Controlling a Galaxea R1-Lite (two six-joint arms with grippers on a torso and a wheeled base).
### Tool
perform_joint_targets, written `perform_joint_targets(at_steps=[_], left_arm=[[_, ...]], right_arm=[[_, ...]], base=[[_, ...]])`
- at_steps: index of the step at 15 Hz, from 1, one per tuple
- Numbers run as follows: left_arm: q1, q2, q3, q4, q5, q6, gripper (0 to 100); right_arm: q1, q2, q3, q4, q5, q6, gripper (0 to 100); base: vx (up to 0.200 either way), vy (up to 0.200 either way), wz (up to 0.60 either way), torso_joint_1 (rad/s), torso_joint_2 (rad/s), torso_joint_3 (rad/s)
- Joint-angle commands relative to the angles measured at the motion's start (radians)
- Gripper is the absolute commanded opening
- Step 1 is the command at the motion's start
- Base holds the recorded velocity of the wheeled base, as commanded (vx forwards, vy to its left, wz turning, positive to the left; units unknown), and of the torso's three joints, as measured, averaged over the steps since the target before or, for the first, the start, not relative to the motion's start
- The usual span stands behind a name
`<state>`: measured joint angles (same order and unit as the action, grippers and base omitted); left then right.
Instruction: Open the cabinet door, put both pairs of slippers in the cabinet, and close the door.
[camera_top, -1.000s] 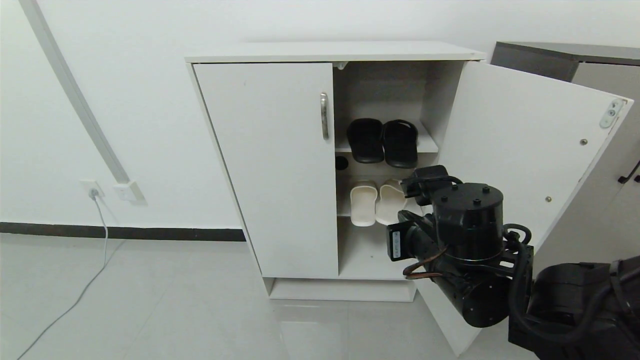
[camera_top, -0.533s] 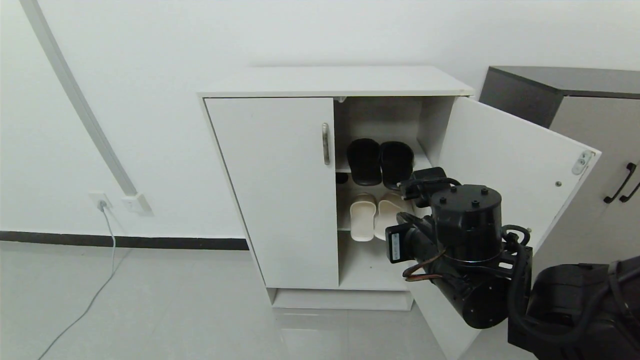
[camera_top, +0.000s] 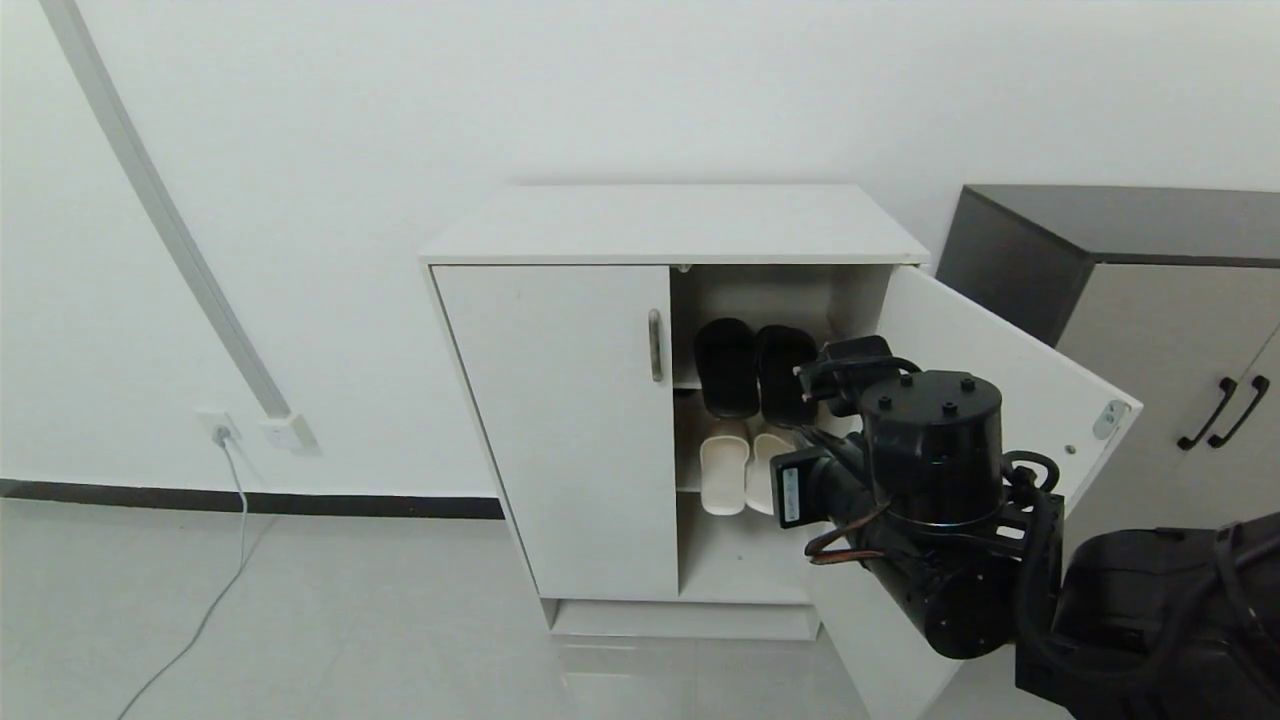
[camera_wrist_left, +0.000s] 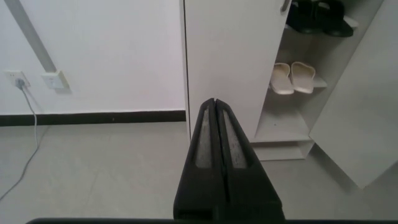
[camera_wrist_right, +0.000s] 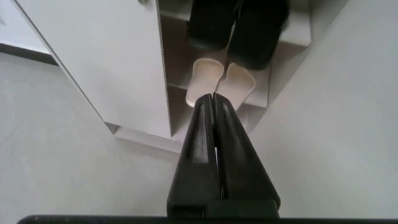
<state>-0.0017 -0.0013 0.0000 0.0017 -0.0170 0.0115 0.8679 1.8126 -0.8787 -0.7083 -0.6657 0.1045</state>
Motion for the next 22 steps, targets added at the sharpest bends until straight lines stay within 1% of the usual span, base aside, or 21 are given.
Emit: perform_joint_targets(at_steps=[1, 10, 18, 20, 22], left_arm=[[0.000, 0.001, 0.000, 0.000, 0.000, 0.001, 0], [0.000, 0.001, 0.000, 0.000, 0.000, 0.001, 0], [0.000, 0.001, 0.000, 0.000, 0.000, 0.001, 0], [0.000, 0.001, 0.000, 0.000, 0.000, 0.001, 0], [0.000, 0.001, 0.000, 0.000, 0.000, 0.001, 0]], right_arm=[[0.000, 0.001, 0.000, 0.000, 0.000, 0.000, 0], [0.000, -0.004, 0.012, -0.002, 0.000, 0.001, 0], [-0.001, -0.006, 0.012, -0.005, 0.000, 0.001, 0], [-0.001, -0.002, 0.012, -0.005, 0.000, 0.000, 0], [-0.001, -0.002, 0.012, -0.005, 0.000, 0.000, 0]], base=[[0.000, 0.000, 0.00, 0.173, -0.48, -0.315], [0.000, 0.000, 0.00, 0.207, -0.52, -0.310], [0.000, 0.000, 0.00, 0.253, -0.57, -0.325], [0.000, 0.000, 0.00, 0.139, -0.32, -0.171], [0.000, 0.000, 0.00, 0.013, -0.03, -0.013]])
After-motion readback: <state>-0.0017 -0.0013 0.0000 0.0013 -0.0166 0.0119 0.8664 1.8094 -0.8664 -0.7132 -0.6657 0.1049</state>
